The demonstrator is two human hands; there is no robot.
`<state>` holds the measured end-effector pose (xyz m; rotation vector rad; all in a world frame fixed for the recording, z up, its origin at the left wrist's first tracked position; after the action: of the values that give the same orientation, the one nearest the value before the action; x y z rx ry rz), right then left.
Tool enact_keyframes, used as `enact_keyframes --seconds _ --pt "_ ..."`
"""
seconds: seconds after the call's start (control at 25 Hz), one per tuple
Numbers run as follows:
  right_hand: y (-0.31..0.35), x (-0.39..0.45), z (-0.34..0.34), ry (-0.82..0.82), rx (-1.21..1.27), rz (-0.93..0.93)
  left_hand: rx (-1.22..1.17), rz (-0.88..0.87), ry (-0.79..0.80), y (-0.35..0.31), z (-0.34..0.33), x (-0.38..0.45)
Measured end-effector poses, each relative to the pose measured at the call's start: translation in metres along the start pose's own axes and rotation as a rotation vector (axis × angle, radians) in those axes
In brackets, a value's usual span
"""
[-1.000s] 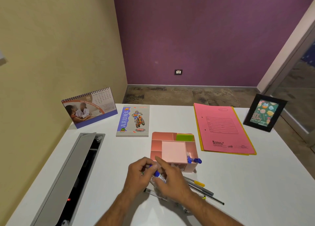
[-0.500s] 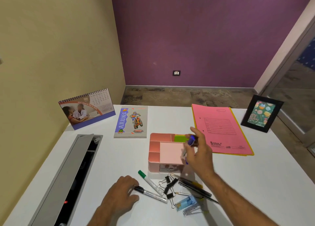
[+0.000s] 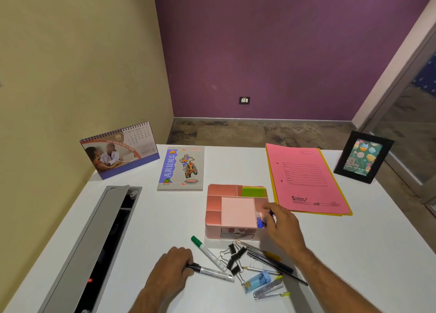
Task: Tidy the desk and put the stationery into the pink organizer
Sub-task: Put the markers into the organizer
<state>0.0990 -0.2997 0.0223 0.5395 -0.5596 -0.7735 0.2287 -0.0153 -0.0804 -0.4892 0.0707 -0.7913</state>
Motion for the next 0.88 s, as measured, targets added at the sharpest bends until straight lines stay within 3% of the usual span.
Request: enact_keyframes --seconds 0.24,0.48,0.56,0.72,0.88 --pt "-0.006 -0.003 0.001 -0.024 -0.014 0.033 -0.14 -0.101 -0.035 -0.01 0.006 -0.003" --pt "0.051 -0.023 0.014 -0.233 0.009 0.427 -0.347 -0.081 -0.142 -0.039 0.039 0.018" --pt "0.074 -0.041 0.001 -0.123 0.095 0.52 -0.391 -0.101 -0.195 -0.057 0.048 0.026" --pt "0.102 -0.077 -0.038 0.264 0.116 0.558 -0.56 -0.093 -0.251 -0.087 0.061 0.042" --pt "0.103 -0.075 -0.035 0.21 0.189 0.446 -0.725 -0.03 -0.249 -0.096 0.062 0.046"
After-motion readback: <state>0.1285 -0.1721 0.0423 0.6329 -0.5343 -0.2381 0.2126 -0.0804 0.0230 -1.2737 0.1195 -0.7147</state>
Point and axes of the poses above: each hand's wrist, its own x-axis towards the middle knuckle, its own z-axis out of the back of the hand, y = z × x, the point moved 9 cm from there along x, towards the middle knuckle, and after that the axes turned 15 degrees about -y, right-handed, at the moved point
